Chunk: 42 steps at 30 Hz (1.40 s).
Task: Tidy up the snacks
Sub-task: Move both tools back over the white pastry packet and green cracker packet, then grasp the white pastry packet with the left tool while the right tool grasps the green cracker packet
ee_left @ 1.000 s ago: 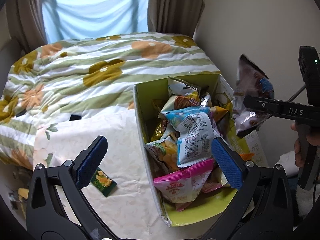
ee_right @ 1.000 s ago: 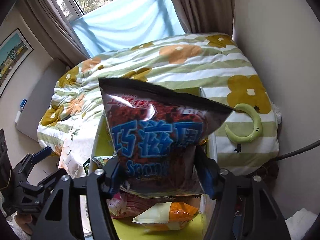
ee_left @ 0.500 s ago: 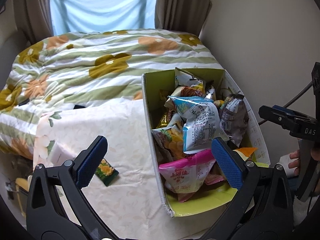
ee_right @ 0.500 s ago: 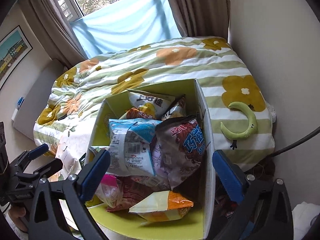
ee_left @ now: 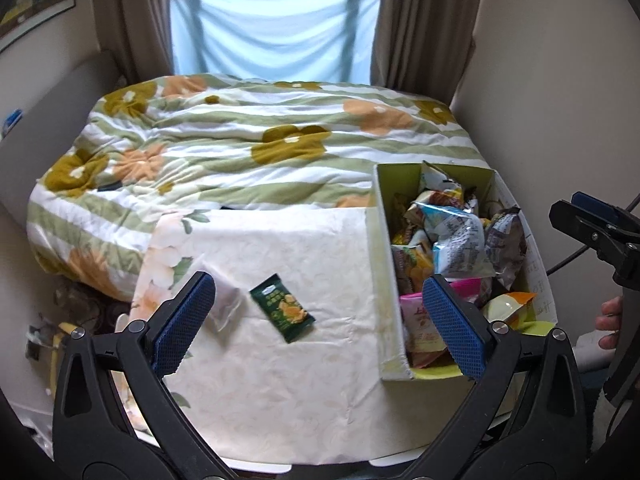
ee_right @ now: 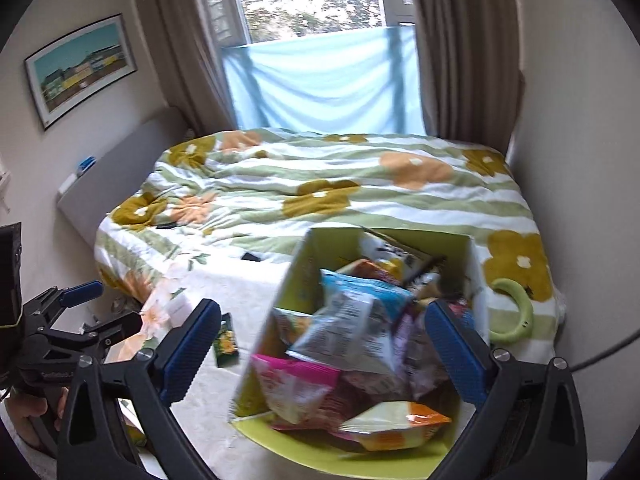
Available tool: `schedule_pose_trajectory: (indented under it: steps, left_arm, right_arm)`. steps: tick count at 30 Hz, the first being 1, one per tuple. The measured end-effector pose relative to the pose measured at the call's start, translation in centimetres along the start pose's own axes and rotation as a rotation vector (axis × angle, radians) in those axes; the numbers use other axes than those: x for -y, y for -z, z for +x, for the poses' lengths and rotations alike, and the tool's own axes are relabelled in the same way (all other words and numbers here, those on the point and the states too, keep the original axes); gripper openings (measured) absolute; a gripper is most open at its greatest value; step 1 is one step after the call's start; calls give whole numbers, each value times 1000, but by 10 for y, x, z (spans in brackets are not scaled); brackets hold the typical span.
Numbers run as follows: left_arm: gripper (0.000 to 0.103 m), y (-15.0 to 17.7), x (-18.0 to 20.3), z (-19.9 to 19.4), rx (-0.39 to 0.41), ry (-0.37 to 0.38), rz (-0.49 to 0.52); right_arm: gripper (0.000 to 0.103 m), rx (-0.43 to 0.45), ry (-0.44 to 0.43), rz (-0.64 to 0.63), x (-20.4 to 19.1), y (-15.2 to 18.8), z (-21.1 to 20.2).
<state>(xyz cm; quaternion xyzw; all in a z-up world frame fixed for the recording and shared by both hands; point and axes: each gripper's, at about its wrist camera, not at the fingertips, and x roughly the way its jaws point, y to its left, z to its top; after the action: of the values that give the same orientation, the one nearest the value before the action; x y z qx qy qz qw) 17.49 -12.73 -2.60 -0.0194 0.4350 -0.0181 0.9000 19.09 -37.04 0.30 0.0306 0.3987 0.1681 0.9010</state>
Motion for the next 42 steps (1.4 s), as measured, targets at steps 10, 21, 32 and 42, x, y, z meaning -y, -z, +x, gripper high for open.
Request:
schedule_pose_trajectory:
  steps: [10,21,32,42]
  left_arm:
    - [102,43,-84,0,-51,-31,-67]
    - [102,40,-166,55,-172,43,30]
    - [102,38,-189,166,-338,190,167]
    - [102,62,-153,228,-329,52,309]
  right_arm:
    - [102,-109,-139,-117,-86,26,51]
    - [102,-204,-105,-166,-178,44,124]
    - [102,-330,41,-110,-187,94,227]
    - [102,-358,96,-112,-172,125,264]
